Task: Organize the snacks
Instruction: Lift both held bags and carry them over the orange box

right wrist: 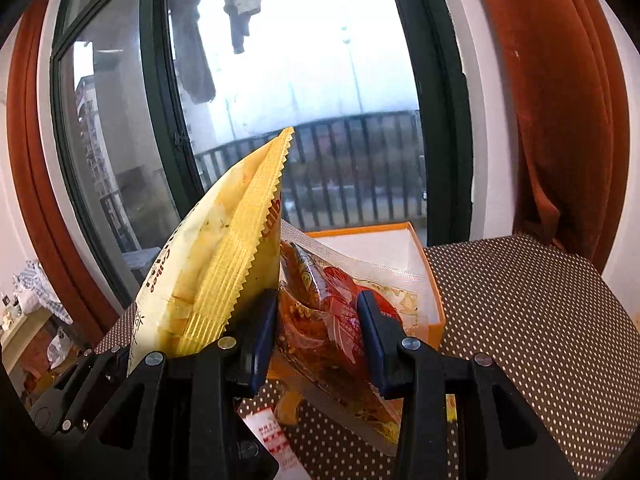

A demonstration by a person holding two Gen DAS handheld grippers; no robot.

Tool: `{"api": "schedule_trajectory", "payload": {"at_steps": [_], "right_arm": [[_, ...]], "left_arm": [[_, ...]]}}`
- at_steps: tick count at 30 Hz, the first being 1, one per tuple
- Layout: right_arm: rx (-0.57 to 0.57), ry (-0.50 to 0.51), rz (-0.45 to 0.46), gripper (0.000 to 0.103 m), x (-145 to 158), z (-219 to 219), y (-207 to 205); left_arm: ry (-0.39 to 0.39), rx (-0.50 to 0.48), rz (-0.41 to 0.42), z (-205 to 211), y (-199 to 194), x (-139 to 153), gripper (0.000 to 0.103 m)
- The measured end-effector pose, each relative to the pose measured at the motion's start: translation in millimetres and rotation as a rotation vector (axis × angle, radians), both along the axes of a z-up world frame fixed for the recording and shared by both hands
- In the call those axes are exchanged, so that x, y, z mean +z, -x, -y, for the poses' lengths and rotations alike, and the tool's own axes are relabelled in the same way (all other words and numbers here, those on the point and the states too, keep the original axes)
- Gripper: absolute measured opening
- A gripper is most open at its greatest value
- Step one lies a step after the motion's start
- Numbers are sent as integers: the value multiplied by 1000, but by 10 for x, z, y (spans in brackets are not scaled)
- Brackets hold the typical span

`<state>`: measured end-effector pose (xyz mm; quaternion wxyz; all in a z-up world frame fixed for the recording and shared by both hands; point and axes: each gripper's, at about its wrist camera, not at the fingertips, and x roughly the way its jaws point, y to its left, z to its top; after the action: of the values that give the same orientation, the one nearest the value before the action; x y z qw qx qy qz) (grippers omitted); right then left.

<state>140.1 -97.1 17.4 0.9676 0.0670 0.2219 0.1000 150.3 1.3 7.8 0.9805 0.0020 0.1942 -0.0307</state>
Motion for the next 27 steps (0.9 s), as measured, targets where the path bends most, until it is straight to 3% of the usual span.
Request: {"api": "schedule_trajectory", "payload": {"at_steps": [18, 24, 27], "right_arm": [[11, -40, 20, 43, 19, -103, -821], [9, -97, -3, 43, -69, -107, -1126], [-5, -80, -13, 43, -143, -143, -1266]], "left_arm": [[4, -2, 1, -143, -876, 128, 57], [43, 36, -73, -212, -1203, 58, 57], [53, 48, -111, -248, -1344, -9, 57]]}}
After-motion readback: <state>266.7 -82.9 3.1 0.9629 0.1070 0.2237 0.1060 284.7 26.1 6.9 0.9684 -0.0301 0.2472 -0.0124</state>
